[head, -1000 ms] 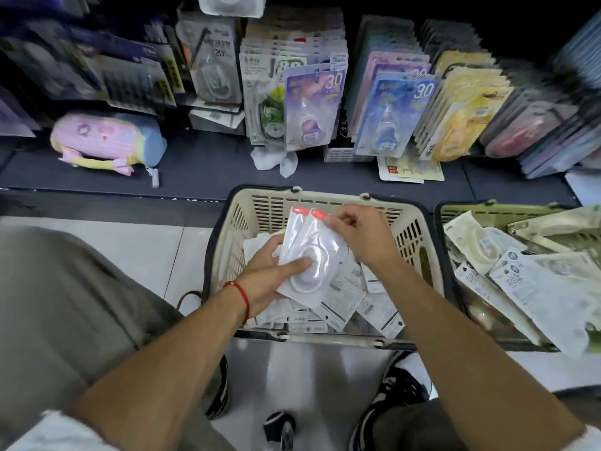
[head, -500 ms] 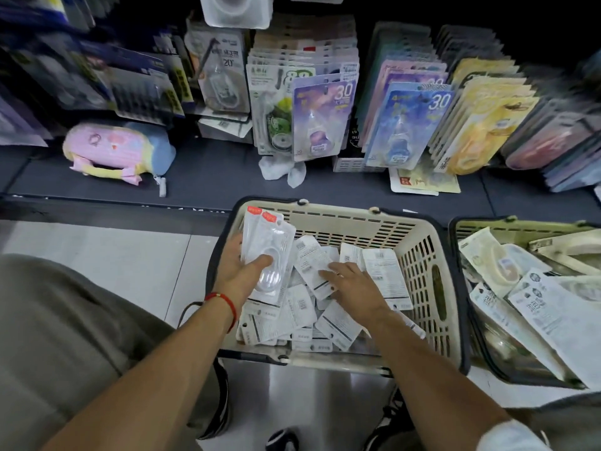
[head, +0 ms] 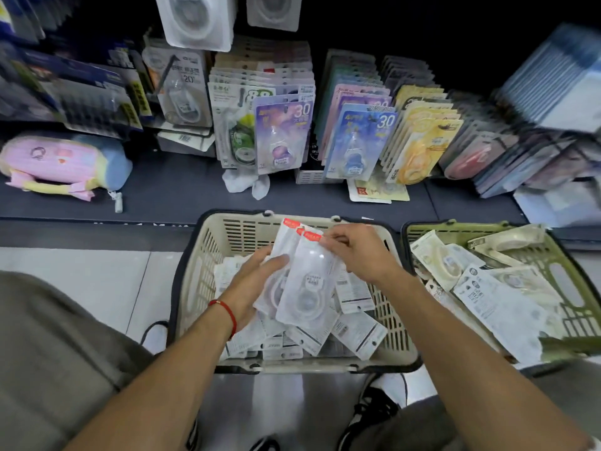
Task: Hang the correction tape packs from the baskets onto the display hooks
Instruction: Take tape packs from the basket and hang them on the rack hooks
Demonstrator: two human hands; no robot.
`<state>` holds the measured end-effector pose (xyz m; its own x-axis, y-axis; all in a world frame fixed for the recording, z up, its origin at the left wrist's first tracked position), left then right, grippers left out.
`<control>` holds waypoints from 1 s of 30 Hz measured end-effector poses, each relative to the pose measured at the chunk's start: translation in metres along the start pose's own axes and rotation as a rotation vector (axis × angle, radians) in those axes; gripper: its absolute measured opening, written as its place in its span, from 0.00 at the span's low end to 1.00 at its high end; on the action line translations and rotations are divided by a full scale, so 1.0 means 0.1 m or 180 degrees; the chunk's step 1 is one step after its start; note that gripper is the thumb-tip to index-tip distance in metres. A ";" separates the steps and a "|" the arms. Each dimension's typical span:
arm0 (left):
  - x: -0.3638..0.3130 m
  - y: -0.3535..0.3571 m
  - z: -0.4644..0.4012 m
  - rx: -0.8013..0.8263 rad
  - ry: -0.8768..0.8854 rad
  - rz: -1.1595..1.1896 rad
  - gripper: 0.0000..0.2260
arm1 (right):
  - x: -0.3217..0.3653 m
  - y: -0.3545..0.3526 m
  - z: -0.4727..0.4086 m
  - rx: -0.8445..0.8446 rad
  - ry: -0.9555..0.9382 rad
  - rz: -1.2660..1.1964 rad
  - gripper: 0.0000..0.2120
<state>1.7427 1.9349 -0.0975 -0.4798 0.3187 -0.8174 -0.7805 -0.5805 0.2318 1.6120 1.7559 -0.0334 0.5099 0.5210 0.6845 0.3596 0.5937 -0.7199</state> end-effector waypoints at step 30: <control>-0.82 0.13 0.16 -0.0371 0.0789 -0.0079 0.30 | 0.01 -1.17 0.03 -0.0285 -0.0209 -0.0492 0.25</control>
<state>1.7650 1.9131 -0.0192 -0.3372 0.1493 -0.9295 -0.7327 -0.6616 0.1596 1.5679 1.6890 0.0524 0.3923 0.4685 0.7916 0.4994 0.6143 -0.6110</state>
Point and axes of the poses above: each hand's wrist, its own z-axis away from the middle knuckle, its own y-axis out of the palm, x = y × z, the point moved 4 cm from there along -z, towards the middle knuckle, and after that the axes turned 1 degree about -x, right-handed, at the moved point
